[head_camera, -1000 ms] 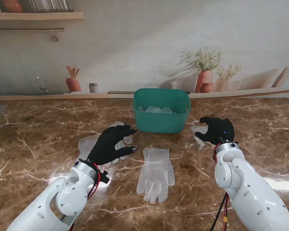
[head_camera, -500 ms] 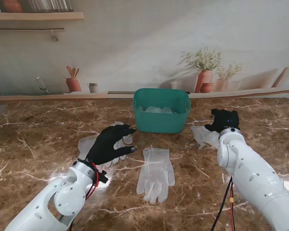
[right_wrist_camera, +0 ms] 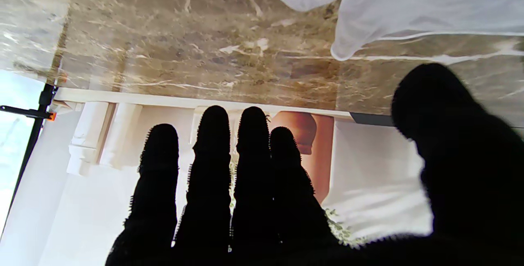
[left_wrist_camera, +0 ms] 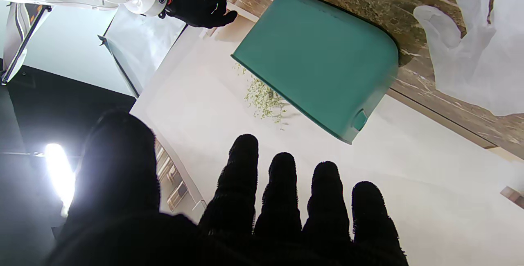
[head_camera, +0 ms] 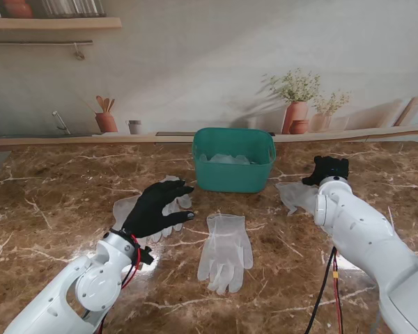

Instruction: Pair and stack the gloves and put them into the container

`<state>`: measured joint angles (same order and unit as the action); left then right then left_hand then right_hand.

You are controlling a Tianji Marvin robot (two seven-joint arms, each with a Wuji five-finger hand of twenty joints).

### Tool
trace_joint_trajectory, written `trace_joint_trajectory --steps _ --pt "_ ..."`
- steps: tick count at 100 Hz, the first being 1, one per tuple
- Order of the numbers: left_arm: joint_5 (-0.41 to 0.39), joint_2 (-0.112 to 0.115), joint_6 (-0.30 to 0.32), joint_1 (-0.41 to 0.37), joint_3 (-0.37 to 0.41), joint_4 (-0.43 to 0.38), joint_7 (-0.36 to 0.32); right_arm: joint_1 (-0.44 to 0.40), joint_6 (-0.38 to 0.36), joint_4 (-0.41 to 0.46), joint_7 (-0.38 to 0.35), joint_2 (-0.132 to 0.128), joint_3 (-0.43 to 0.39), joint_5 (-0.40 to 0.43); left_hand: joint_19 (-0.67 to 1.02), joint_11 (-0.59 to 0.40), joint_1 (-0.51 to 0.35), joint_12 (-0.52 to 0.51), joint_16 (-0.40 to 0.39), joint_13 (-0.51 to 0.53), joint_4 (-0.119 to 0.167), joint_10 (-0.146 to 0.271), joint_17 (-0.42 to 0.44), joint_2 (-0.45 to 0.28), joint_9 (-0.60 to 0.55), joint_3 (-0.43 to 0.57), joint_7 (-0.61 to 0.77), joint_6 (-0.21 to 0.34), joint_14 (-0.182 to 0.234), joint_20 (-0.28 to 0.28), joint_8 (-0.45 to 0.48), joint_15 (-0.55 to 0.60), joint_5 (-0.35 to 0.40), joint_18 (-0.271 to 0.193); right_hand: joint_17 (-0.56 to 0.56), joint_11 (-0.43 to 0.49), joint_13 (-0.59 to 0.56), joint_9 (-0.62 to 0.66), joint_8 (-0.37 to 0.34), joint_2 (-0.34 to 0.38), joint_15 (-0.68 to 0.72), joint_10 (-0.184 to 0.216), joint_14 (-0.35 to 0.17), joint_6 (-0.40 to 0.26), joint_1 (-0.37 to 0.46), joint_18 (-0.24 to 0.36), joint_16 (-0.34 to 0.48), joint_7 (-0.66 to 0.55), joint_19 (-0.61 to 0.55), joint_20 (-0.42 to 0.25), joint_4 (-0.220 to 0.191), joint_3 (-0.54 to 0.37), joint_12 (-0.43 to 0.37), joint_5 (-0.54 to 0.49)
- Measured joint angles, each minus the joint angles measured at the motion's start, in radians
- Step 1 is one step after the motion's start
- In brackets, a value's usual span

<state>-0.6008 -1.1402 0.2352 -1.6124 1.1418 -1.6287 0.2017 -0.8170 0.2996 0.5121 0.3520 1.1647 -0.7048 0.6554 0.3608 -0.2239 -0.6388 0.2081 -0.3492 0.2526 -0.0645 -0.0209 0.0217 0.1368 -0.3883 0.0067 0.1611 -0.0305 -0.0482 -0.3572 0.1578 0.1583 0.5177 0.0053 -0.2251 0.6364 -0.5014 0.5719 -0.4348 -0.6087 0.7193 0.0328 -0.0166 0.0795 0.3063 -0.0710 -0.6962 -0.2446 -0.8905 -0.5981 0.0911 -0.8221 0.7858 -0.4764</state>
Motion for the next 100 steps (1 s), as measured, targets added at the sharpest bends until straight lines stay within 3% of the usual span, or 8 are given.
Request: trace_joint_trajectory --steps 21,32,49,69,73,80,86,100 --pt "-0.004 0.002 -0.004 -0.002 0.004 -0.002 -0.002 0.061 -0.009 -0.120 -0.014 0.045 0.092 -0.096 -0.001 0.000 0.000 0.000 0.000 0.000 0.000 0.000 0.000 0.000 0.000 0.000 0.011 0.000 0.012 0.000 0.000 0.000 0.001 0.000 0.088 0.021 0.131 -0.087 0.000 0.026 0.014 -0.005 0.001 -0.016 0.000 0.014 -0.021 -0.020 0.060 -0.001 0.000 0.066 0.064 -0.003" --pt "-0.005 0.003 -0.006 -0.002 0.005 -0.003 -0.006 0.092 -0.035 -0.213 -0.013 0.083 0.117 -0.151 -0.001 0.000 0.000 0.000 0.001 0.000 0.000 0.000 0.000 0.000 0.000 0.000 0.012 0.000 0.012 0.000 0.000 0.000 0.001 0.000 0.110 -0.022 0.158 -0.124 -0.013 0.033 -0.015 -0.005 0.001 -0.028 0.000 0.014 -0.021 -0.051 0.083 -0.012 0.000 0.084 0.064 -0.047" --pt "-0.003 0.004 -0.009 -0.002 0.006 -0.006 -0.015 0.103 -0.065 -0.249 -0.022 0.100 0.139 -0.175 -0.012 0.000 0.000 0.000 0.006 0.000 0.000 0.000 0.000 0.000 0.000 0.000 0.012 0.000 0.012 0.001 0.000 0.000 0.001 0.000 0.122 -0.075 0.185 -0.134 -0.048 0.026 -0.032 -0.003 0.000 -0.048 0.010 0.024 0.003 -0.095 0.104 -0.026 0.000 0.084 0.004 -0.120" --pt "-0.003 0.005 -0.011 -0.002 0.006 -0.006 -0.017 0.100 -0.082 -0.249 -0.034 0.104 0.138 -0.178 -0.022 0.000 0.000 0.000 0.007 0.000 0.000 0.000 0.000 0.000 0.000 0.000 0.013 0.000 0.012 0.001 0.000 0.000 0.001 0.000 0.102 -0.076 0.183 -0.088 -0.131 -0.099 -0.028 -0.002 -0.008 -0.100 0.063 0.029 0.004 -0.177 0.111 -0.062 0.006 -0.162 -0.027 -0.238" --pt "-0.003 0.005 -0.013 -0.002 0.006 -0.006 -0.019 0.099 -0.081 -0.248 -0.027 0.105 0.139 -0.178 -0.023 0.000 0.000 0.000 0.007 0.000 0.000 0.000 0.000 0.000 0.000 0.000 0.013 0.000 0.012 0.001 0.000 0.000 0.001 0.000 0.092 -0.068 0.173 -0.069 -0.155 -0.107 -0.017 0.002 -0.009 -0.117 0.090 0.030 0.005 -0.223 0.110 -0.063 0.041 -0.179 -0.031 -0.270" --pt "-0.003 0.006 -0.015 -0.002 0.006 -0.007 -0.022 0.095 -0.080 -0.248 0.003 0.106 0.139 -0.177 -0.024 0.000 0.000 0.000 0.007 0.000 0.000 0.000 0.000 0.000 0.000 0.000 0.013 0.000 0.012 0.001 0.000 0.000 0.001 0.000 0.074 -0.060 0.162 -0.016 -0.100 -0.133 -0.015 0.014 -0.019 -0.246 0.163 0.030 0.015 -0.507 0.108 -0.074 0.153 -0.190 -0.034 -0.323" --pt "-0.004 0.006 -0.015 -0.002 0.007 -0.008 -0.025 0.089 -0.086 -0.248 0.037 0.107 0.138 -0.174 -0.024 0.000 0.000 0.000 0.007 0.000 0.000 0.000 0.000 0.000 0.000 0.000 0.014 0.000 0.012 0.001 0.000 0.000 0.001 0.000 0.063 -0.056 0.140 0.019 -0.089 -0.133 -0.007 0.024 -0.022 -0.310 0.181 0.032 0.016 -0.627 0.095 -0.075 0.164 -0.190 -0.034 -0.378" --pt "-0.005 0.007 -0.015 -0.004 0.011 -0.010 -0.027 0.075 -0.145 -0.249 0.072 0.107 0.109 -0.170 -0.025 0.000 0.000 0.000 0.007 0.000 0.000 0.001 0.000 0.000 0.000 0.000 0.024 0.000 0.012 0.001 0.000 0.000 0.001 0.000 0.060 -0.052 0.140 0.039 -0.117 -0.129 -0.007 0.028 -0.031 -0.345 0.178 0.034 0.016 -0.677 0.082 -0.078 0.164 -0.199 -0.036 -0.402"
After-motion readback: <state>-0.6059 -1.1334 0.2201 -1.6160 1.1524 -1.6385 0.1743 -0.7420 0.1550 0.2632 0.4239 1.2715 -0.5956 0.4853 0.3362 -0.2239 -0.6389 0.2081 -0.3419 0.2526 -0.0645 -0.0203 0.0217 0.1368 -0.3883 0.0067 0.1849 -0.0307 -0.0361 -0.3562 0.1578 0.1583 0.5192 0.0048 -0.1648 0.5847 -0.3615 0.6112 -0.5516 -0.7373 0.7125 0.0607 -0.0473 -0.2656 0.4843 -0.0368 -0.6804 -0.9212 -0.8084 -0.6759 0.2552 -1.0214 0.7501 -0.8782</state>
